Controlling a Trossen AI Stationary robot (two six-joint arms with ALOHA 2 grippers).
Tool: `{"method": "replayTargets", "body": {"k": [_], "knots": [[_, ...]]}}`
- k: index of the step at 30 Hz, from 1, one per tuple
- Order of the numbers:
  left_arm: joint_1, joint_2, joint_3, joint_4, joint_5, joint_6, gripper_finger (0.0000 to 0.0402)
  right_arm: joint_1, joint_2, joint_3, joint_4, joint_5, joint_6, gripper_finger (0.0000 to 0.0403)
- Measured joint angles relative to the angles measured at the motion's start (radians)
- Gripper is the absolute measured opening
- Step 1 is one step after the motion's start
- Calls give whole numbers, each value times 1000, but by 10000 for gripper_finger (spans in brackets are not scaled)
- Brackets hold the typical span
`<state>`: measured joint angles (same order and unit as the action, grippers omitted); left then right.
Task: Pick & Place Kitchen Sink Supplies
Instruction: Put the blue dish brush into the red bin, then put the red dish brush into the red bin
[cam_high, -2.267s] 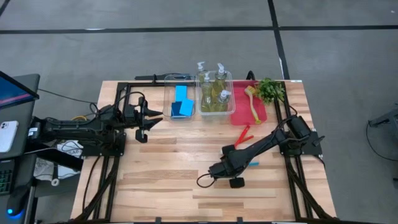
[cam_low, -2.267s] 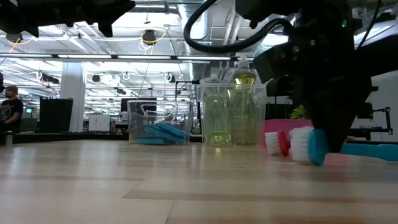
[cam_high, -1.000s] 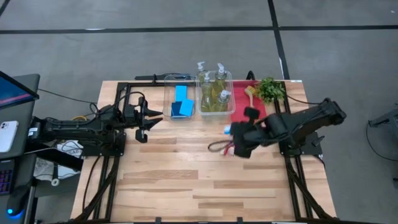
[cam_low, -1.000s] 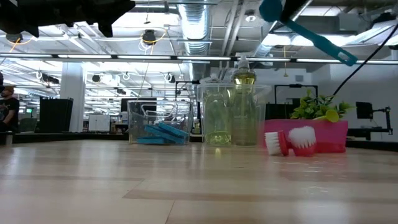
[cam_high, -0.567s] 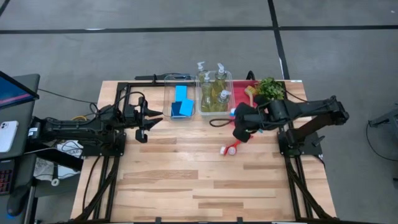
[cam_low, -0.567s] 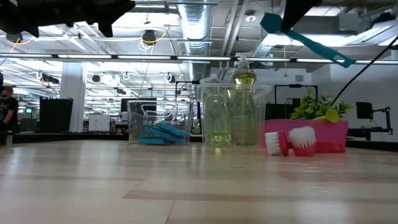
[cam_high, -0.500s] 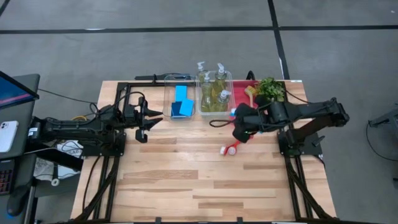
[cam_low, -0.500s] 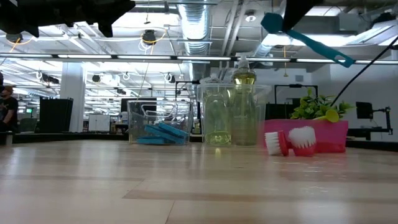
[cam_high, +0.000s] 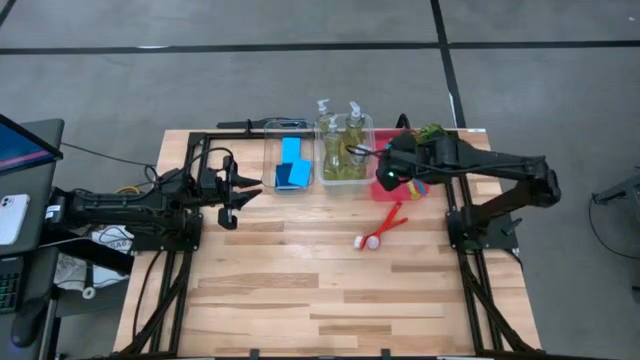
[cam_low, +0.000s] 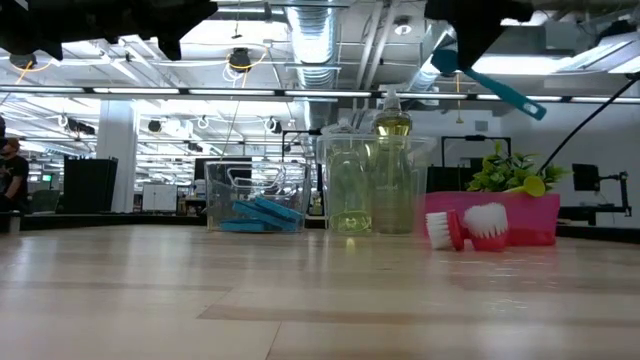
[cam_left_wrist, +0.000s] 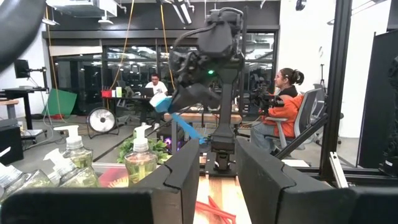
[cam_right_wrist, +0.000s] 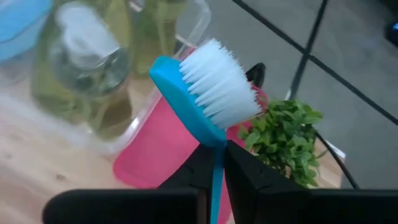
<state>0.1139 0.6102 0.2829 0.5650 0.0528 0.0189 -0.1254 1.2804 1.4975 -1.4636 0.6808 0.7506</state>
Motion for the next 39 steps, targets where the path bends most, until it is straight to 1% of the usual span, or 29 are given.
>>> {"method": "replayTargets", "body": {"k": [3,5,9,12,17,20,23,26,37,39], "knots": [[0,0,0,0,0,0,104,-57,13,-12,45,-7,-25,24],[0,0,0,0,0,0,104,-96,15,-33,74,-30,-52,25],[0,0,0,0,0,0,104,-182,15,-95,128,-80,-117,26],[0,0,0,0,0,0,104,-237,15,-149,191,-96,-156,26],[0,0,0,0,0,0,104,-308,9,-221,328,-187,-271,25],[0,0,0,0,0,0,104,-342,9,-251,398,-234,-313,22],[0,0,0,0,0,0,104,-358,9,-280,432,-241,-323,23],[0,0,0,0,0,0,104,-363,8,-297,427,-238,-335,32],[0,0,0,0,0,0,104,-318,8,-305,427,-234,-365,79],[0,0,0,0,0,0,104,-312,8,-305,425,-235,-396,88]]}}
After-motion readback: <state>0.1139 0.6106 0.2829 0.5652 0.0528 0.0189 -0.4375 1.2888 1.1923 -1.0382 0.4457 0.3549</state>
